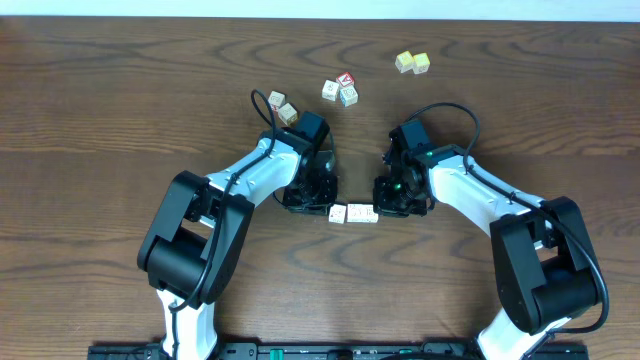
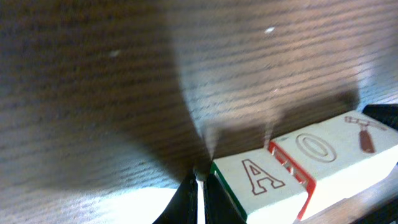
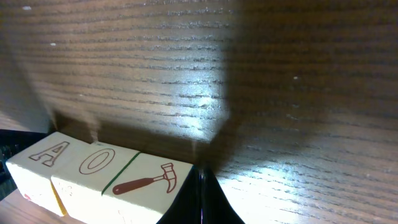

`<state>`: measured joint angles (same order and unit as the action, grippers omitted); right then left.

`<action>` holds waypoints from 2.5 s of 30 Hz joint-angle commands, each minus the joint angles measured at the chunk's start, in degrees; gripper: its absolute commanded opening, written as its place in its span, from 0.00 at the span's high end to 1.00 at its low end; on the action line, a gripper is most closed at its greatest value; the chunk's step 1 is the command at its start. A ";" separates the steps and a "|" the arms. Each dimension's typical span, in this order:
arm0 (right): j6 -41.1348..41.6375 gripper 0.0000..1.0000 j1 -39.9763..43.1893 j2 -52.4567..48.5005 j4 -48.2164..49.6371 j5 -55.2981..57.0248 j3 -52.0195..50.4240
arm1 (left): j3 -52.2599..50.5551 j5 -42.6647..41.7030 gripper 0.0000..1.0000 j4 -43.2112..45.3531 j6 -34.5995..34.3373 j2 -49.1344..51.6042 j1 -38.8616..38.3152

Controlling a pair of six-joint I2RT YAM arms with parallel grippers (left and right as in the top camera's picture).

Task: Lift 3 blocks
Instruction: 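Push the outer blocks inward with both grippers, squeezing the row together, then clamp the three-block row between both grippers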

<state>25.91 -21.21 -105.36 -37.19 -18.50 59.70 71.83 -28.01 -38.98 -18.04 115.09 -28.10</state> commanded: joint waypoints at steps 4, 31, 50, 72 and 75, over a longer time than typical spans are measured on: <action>1.09 0.99 -0.28 0.13 0.52 -0.44 -0.37 | -0.37 1.42 0.93 1.86 -2.95 1.31 -0.28; 0.68 0.98 -0.26 0.13 1.95 0.00 -0.37 | -0.35 1.42 0.93 3.06 -7.37 1.29 1.27; 3.43 0.98 -0.26 0.13 1.97 0.02 -0.37 | -0.35 1.42 0.93 2.56 -7.39 1.29 -0.66; -0.96 0.99 6.91 0.15 -6.56 -0.13 0.35 | -0.24 1.97 0.93 -7.69 -2.80 -2.69 9.35; -4.81 0.99 7.74 0.15 -6.05 -6.40 0.35 | -0.26 1.38 0.93 -8.85 -0.83 -4.46 9.66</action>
<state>25.45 -14.26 -105.36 -43.62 -19.03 59.57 71.81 -27.14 -46.76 -22.06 114.06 -18.48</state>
